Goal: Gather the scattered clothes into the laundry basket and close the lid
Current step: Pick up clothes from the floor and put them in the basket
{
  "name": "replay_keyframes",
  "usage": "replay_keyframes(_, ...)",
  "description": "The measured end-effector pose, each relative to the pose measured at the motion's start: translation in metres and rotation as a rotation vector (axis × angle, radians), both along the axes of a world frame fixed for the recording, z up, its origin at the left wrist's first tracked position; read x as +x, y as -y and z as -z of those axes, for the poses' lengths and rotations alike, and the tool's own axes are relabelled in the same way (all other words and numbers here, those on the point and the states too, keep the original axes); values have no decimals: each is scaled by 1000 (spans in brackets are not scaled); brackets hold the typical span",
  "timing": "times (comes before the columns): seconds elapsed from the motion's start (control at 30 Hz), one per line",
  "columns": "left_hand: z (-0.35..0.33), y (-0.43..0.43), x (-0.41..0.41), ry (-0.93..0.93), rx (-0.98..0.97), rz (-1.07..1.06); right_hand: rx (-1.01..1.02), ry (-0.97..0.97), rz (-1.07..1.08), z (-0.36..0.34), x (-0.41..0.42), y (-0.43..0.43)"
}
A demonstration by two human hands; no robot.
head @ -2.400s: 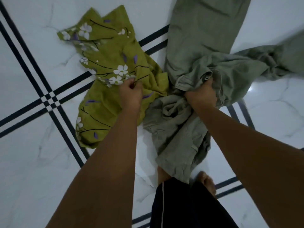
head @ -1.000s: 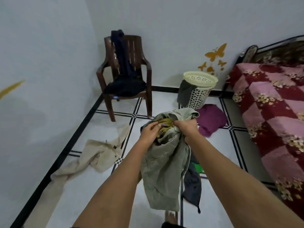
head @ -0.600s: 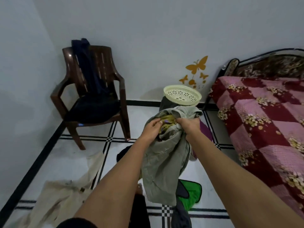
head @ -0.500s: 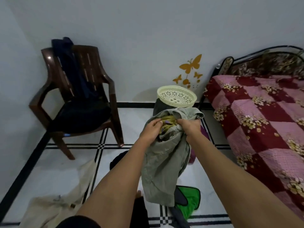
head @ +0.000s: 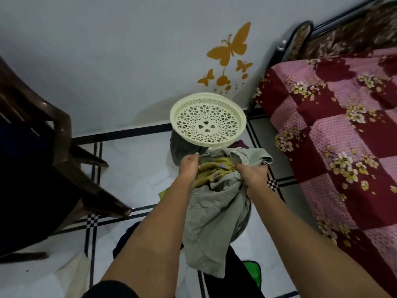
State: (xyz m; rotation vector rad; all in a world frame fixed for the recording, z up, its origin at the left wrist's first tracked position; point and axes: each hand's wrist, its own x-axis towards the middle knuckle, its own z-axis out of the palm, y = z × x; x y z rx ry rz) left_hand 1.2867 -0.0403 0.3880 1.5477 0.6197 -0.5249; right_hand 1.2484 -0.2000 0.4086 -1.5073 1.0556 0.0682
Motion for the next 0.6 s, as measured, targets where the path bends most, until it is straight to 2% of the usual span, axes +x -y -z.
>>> replay_keyframes(0.17,94,43,109,-196,-129,-286,-27,-168,-11,86,82,47)
replay_keyframes(0.27,126,59,151,-231,-159,-398,-57,-198,-26,115,110,65)
replay_keyframes(0.43,158,81,188,-275,-244,-569,-54,-243,-17,142,136,89)
replay_keyframes(0.6,172,73,193,-250,-196,-681,-59,-262,28,140,141,100)
